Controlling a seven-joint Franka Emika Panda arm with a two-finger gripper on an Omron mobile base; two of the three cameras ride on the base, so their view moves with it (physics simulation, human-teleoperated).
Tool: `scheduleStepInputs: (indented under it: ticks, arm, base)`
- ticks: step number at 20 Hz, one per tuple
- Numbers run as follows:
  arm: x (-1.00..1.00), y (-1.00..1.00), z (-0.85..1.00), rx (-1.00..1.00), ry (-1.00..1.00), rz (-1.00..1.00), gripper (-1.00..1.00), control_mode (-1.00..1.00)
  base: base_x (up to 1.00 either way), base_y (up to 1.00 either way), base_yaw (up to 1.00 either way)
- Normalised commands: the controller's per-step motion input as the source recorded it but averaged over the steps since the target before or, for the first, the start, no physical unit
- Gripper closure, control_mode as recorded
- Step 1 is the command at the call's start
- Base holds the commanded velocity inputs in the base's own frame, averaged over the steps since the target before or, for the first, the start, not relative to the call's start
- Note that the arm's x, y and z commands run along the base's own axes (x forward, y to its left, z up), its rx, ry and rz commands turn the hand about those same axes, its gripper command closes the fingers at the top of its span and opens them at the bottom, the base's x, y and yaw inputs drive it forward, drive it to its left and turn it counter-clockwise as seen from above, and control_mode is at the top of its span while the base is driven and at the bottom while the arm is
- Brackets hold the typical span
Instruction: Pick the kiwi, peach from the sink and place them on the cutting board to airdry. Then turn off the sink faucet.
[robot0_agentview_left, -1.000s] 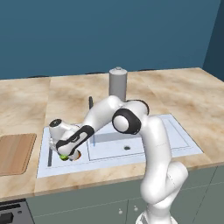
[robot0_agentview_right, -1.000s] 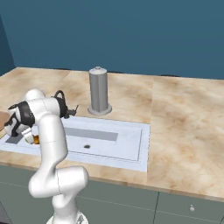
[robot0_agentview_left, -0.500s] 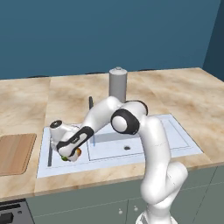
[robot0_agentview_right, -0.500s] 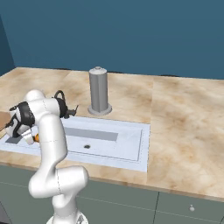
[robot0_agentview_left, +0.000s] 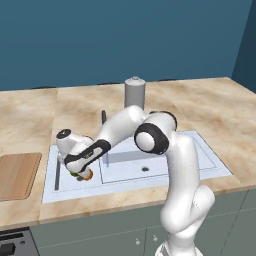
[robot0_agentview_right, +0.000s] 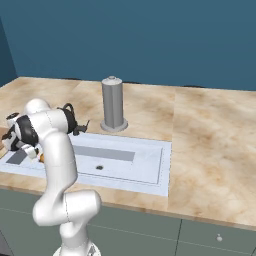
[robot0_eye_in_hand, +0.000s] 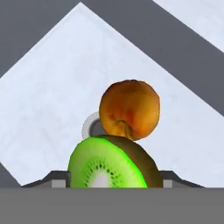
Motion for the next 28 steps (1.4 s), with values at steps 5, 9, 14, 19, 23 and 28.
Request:
scheduleStepInputs:
  ticks: [5,9,14,19,23,28]
  arm:
    - [-0.1,0.0,0.76,0.01,-0.1,0.04,1.0,-1.0]
    - [-0.11,0.0,0.83,0.01,-0.11,0.1,1.0,-1.0]
    - [-0.16,0.0,0.83,0.0,-0.15,0.18,1.0,-1.0]
    - [-0.11,0.0,0.91,0.01,-0.13,0.25,1.0,-1.0]
    - [-0.09,0.0,0.78,0.04,-0.04,0.35,1.0,-1.0]
    - [-0.18,0.0,0.6,0.06,-0.01,0.45,1.0,-1.0]
  base:
    - [0.0,0.0,0.0]
    - [0.0,0.0,0.0]
    - [0.0,0.0,0.0]
    - [0.0,0.0,0.0]
    - [0.0,0.0,0.0]
    - [0.0,0.0,0.0]
